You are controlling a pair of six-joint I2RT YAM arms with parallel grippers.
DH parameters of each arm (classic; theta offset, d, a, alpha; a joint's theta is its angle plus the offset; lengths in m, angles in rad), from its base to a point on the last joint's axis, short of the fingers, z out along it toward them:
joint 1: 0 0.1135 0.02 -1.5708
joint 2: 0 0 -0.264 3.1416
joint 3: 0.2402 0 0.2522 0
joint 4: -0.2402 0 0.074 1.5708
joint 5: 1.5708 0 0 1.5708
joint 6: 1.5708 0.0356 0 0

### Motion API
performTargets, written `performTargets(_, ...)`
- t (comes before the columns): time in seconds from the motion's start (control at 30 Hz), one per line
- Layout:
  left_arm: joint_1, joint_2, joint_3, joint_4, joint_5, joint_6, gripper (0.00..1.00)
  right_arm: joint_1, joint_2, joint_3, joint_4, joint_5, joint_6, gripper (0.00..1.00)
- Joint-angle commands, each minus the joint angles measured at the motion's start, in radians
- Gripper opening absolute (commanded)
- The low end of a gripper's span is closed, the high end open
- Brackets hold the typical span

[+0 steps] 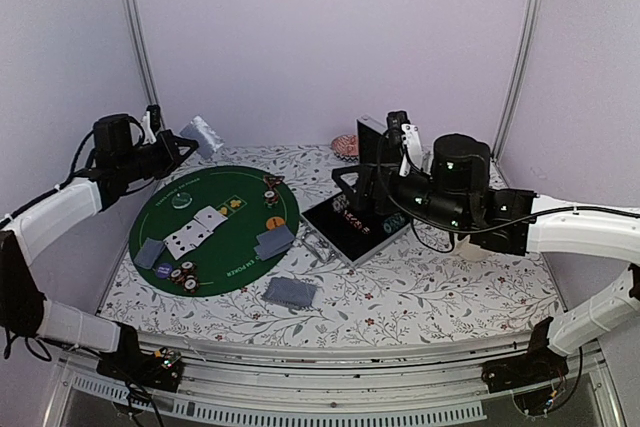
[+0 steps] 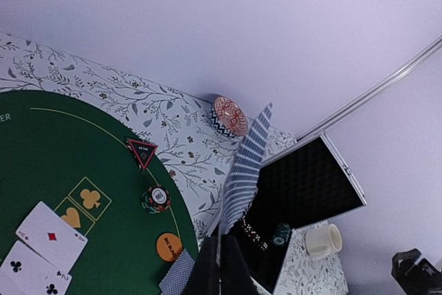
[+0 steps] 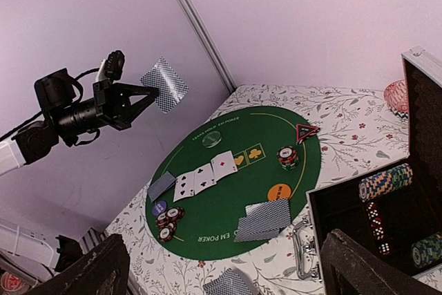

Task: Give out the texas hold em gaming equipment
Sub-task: Place the poker card in the community card area.

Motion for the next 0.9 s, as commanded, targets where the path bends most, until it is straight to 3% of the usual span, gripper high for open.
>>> performTargets(0.0, 0.049, 0.142, 0.080, -0.049, 0.083, 0.048, 0.00, -0.008, -0.025, -0.006, -0.093, 0.055, -0.072, 0.99)
performTargets(0.43, 0.036, 0.647, 0.349, -0.063, 0.168, 0.034, 0.00, -0.009, 0.038, 0.050, -0.197, 0.055, -0.088, 0.99)
performTargets(0.87, 0.026, 0.848, 0.360, -0.098, 0.145, 0.057, 0.00, -0.008, 0.117, 0.124, -0.249, 0.052, -0.113, 0.99)
